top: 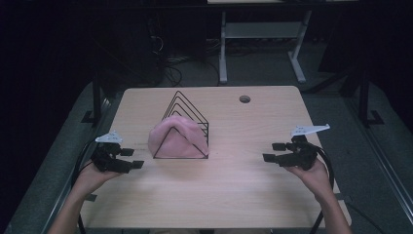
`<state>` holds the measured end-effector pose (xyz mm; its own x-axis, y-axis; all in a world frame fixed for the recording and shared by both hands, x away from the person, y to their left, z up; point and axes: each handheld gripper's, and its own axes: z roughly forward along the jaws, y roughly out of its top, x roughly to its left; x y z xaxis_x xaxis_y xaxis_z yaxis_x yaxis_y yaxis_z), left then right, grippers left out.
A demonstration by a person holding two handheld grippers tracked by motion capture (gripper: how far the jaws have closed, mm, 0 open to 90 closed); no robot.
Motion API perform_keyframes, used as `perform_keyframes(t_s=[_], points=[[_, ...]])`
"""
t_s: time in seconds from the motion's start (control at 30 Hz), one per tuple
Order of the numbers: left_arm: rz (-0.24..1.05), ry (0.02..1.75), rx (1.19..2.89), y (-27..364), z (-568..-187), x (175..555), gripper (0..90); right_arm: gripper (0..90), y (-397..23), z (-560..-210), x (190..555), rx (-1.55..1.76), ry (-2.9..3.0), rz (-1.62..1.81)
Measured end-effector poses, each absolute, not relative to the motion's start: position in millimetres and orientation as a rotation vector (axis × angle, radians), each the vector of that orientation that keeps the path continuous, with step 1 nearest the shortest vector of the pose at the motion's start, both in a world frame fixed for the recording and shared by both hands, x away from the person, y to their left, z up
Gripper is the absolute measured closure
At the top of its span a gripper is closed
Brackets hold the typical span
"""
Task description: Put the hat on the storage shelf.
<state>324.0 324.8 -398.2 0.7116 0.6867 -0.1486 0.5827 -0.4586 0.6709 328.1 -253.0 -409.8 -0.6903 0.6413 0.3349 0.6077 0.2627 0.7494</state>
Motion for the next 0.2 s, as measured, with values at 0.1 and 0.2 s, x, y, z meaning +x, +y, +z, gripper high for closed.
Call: perform_keyframes(t_s=[0.1,0.2], points=[[0.186,0.953,2.197,325,-399,320,27.8,25.9,-260,-416,318,1.243,2.456,1.427],[0.194,0.951,2.186,323,-403,316,27.8,24.8,-266,-420,306,1.25,2.447,1.437]])
